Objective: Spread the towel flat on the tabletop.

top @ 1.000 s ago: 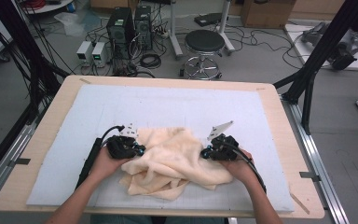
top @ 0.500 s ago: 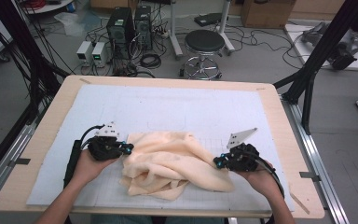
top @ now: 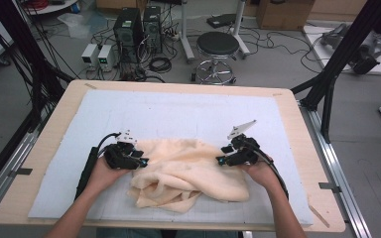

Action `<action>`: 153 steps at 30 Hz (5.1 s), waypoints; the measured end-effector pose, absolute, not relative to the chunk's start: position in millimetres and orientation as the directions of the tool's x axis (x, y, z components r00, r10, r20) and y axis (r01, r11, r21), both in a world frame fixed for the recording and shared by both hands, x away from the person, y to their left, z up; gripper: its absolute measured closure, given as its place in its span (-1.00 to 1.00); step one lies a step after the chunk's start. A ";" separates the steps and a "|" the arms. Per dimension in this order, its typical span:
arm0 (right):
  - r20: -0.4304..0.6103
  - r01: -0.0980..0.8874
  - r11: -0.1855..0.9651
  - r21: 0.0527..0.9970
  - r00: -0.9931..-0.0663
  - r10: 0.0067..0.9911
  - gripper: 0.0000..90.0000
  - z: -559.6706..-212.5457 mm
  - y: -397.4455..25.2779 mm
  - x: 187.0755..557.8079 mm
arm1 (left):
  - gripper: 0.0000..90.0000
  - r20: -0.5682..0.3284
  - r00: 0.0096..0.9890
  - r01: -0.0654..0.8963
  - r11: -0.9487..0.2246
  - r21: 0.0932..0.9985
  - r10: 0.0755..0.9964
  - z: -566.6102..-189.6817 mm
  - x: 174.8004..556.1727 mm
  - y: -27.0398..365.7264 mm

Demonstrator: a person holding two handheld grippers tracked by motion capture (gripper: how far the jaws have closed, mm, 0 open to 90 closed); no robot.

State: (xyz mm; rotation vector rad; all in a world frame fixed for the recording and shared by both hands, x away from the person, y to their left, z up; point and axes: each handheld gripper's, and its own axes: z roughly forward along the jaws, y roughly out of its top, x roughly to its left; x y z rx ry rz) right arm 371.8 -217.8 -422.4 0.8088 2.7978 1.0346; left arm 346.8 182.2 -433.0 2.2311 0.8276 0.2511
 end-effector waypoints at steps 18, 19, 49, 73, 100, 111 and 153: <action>-0.164 0.280 0.588 0.759 -0.792 0.589 0.80 -309.0 -232.5 336.8 | 0.90 -0.073 0.760 0.396 -0.371 0.840 0.646 -356.1 358.9 175.9; -0.092 0.336 0.624 0.706 -0.830 0.551 0.72 -331.8 -230.6 329.8 | 0.90 -0.075 0.775 0.412 -0.411 0.814 0.627 -363.8 356.5 176.4; 0.130 0.401 0.645 0.651 -0.896 0.425 0.81 -385.1 -221.0 332.4 | 0.88 -0.172 0.807 0.477 -0.451 0.754 0.565 -403.1 340.5 186.2; -0.065 0.353 0.561 0.749 -0.803 0.593 0.12 -318.0 -221.1 393.3 | 0.09 -0.080 0.718 0.404 -0.321 0.856 0.691 -355.0 391.5 191.6; 0.072 0.261 0.638 0.724 -0.949 0.307 0.10 -410.6 -203.8 264.6 | 0.33 -0.079 0.889 0.344 -0.545 0.765 0.451 -425.2 261.7 185.6; -0.068 0.251 0.669 0.700 -0.909 0.412 0.89 -380.1 -210.6 299.9 | 0.88 -0.052 0.783 0.368 -0.395 0.842 0.620 -386.7 308.8 204.7; -0.037 0.239 0.709 0.664 -0.936 0.350 0.28 -433.8 -204.9 312.4 | 0.22 -0.098 0.856 0.405 -0.538 0.739 0.508 -438.6 327.2 158.2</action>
